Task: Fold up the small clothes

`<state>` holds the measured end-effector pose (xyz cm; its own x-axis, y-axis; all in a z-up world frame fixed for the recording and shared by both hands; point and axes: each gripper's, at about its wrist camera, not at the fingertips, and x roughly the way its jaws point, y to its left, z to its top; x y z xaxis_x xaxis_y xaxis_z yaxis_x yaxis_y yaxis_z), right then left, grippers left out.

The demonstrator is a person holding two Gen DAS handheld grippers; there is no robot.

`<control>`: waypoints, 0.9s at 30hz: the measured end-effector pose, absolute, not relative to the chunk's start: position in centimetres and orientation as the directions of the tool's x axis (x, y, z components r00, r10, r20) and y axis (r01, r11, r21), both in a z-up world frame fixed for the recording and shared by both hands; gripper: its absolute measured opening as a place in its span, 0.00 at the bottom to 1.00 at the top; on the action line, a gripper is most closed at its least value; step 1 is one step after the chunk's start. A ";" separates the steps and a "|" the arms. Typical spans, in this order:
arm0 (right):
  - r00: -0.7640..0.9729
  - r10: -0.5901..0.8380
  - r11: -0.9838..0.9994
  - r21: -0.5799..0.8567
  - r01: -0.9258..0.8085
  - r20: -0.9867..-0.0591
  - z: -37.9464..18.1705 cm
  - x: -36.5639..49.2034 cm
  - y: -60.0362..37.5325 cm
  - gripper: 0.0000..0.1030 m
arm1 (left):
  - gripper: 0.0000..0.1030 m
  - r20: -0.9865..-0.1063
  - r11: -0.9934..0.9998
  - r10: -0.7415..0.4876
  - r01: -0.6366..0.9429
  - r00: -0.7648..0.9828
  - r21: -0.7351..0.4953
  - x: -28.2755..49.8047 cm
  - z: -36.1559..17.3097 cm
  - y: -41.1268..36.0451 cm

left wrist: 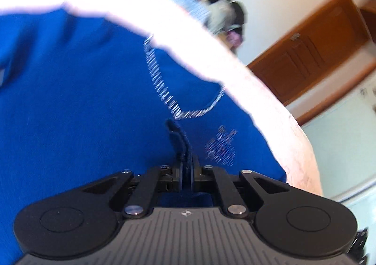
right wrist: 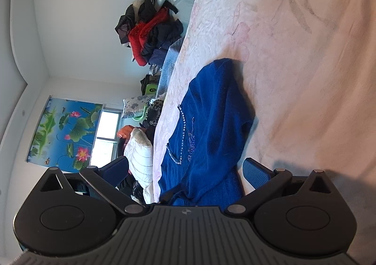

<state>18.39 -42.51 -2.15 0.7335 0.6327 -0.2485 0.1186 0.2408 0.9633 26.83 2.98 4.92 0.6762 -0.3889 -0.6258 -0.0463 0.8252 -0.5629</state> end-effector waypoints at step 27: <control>0.568 0.588 0.657 0.749 0.080 -0.576 0.2 32.8 -35.7 0.71 | 0.06 -0.653 0.754 -0.170 -0.329 0.738 -0.568 26.3 5.4 16.2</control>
